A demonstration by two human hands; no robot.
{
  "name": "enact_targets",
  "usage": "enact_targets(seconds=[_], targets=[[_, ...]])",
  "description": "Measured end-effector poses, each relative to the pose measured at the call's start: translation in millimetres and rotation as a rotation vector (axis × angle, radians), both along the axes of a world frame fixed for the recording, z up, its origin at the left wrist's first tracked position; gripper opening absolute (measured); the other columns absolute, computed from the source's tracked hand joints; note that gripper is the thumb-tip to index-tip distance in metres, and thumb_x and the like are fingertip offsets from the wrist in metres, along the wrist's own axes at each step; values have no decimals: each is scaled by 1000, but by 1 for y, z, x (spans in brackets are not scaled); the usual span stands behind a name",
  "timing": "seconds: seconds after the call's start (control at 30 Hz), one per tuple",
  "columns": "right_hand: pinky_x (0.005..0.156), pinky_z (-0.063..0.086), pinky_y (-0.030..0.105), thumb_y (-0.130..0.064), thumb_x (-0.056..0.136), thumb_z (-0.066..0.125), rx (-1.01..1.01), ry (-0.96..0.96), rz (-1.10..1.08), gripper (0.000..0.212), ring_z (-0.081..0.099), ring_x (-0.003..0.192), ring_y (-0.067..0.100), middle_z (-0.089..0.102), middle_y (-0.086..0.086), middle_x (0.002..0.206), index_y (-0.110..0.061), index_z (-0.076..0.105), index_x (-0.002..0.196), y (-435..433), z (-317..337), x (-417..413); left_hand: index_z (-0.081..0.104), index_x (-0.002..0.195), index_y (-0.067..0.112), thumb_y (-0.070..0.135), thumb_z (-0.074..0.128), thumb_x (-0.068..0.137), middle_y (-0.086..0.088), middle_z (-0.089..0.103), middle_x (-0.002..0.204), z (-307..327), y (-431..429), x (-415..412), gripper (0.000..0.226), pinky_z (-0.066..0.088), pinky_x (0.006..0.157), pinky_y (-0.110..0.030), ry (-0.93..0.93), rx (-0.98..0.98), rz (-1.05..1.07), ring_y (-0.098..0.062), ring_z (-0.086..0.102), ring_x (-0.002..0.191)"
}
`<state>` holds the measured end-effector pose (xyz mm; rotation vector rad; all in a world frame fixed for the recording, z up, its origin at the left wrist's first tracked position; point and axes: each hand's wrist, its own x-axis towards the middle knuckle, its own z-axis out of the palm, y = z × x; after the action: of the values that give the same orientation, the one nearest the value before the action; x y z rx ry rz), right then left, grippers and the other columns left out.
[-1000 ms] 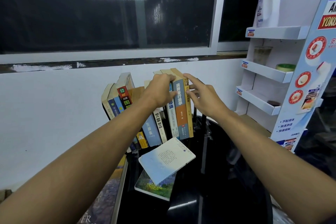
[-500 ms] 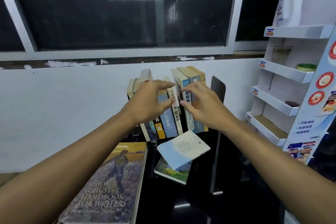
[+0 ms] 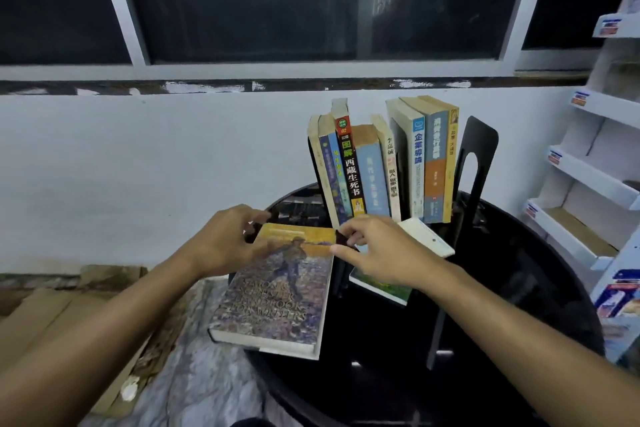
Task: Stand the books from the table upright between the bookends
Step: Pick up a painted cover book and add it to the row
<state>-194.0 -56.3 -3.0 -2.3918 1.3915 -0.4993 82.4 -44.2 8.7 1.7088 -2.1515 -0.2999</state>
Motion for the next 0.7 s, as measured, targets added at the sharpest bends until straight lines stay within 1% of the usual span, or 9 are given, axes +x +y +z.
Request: enact_targets(seconds=[0.13,0.23,0.3,0.37,0.43,0.5,0.57,0.63,0.7], targets=[[97,51,39,-61,94,55,86,48,-27,55,56,118,17,59,2,124,-18,60,127,7,-27,17,67,126,20,55,68,87,3,70,121,-21,8,16,53,48,78,-25,-75,144,47,-15,68,94],[93,53,42,-64,92,56,126,58,-58,55,59,108,19,62,3,119,-18,62,122,10,-40,27,72,112,20,62,64,83,2,74,109,-29,13,22,52,52,82,-31,-45,186,74,-15,68,89],[93,53,41,-63,92,57,133,43,-74,53,59,106,19,64,2,117,-20,63,123,10,-44,30,74,104,17,70,62,79,1,76,100,-36,14,26,60,54,82,-34,-17,213,74,-14,70,85],[92,54,42,-62,92,58,147,23,-81,53,60,104,19,66,4,116,-20,63,123,10,-44,32,73,102,11,81,57,75,-8,75,93,-42,16,31,77,55,81,-39,6,221,58,-20,70,81],[92,55,46,-61,90,60,160,-1,-89,54,64,101,22,68,9,116,-17,64,121,11,-45,33,70,91,9,88,52,71,-14,72,88,-49,18,35,84,54,78,-41,30,219,43,-25,68,79],[94,54,50,-58,90,63,183,-43,-96,56,65,104,27,68,14,119,-13,63,122,11,-45,35,66,82,11,83,55,75,-12,68,78,-53,21,35,73,52,71,-36,63,213,53,-24,65,73],[98,53,47,-50,92,67,202,-94,-73,50,65,109,25,69,10,121,-15,63,127,12,-44,37,56,73,13,79,56,75,-6,55,66,-56,25,33,66,40,59,-26,84,193,62,-19,52,60],[103,52,41,-44,93,68,203,-146,-40,49,64,116,19,69,0,125,-20,60,135,12,-41,38,47,67,14,78,57,76,-5,42,62,-59,29,32,66,29,56,-27,93,176,57,-16,40,55],[104,51,36,-42,93,68,210,-171,-29,49,63,119,15,68,-4,128,-18,60,136,11,-40,39,45,66,16,74,61,78,-3,39,60,-64,33,32,62,27,56,-28,111,172,62,-14,36,53]])
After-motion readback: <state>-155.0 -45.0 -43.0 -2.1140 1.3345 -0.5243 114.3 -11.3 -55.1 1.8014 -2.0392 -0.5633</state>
